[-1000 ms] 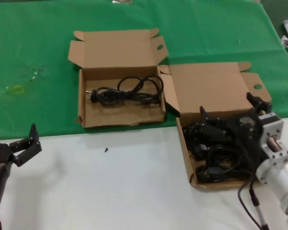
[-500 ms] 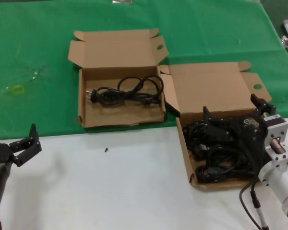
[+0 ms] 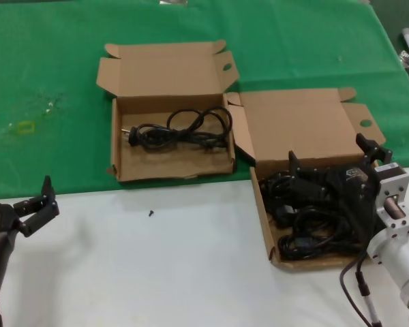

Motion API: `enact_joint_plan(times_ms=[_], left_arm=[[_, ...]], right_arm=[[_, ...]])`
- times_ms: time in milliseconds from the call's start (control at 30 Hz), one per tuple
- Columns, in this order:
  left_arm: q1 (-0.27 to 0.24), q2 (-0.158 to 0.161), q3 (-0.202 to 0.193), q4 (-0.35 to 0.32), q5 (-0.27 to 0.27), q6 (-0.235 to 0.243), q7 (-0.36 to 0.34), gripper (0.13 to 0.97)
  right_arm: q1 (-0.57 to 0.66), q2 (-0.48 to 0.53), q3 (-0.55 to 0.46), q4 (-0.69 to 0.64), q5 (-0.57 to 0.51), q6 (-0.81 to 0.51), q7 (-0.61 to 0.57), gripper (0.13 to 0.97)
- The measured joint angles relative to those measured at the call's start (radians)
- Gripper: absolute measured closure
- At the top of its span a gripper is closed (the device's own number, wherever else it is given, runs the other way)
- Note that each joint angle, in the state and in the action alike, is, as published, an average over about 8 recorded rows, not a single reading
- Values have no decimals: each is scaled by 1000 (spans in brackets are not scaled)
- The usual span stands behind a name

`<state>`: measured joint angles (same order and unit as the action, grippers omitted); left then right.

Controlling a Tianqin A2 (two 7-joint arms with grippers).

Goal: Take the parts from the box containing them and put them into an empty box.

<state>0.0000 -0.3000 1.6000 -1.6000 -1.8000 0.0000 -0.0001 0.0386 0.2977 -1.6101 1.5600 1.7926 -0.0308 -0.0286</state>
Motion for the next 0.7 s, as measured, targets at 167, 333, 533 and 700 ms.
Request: enact_joint_plan(times_ms=[167, 333, 533, 700], left_arm=[[0, 0, 0, 0, 0, 0, 0, 132], [0, 0, 0, 0, 0, 0, 0, 132], [0, 0, 0, 0, 0, 0, 0, 132], [0, 0, 0, 0, 0, 0, 0, 132]], right_arm=[[0, 0, 0, 0, 0, 0, 0, 129], [0, 0, 0, 0, 0, 0, 0, 129], [0, 0, 0, 0, 0, 0, 0, 129], [0, 0, 0, 0, 0, 0, 0, 129]])
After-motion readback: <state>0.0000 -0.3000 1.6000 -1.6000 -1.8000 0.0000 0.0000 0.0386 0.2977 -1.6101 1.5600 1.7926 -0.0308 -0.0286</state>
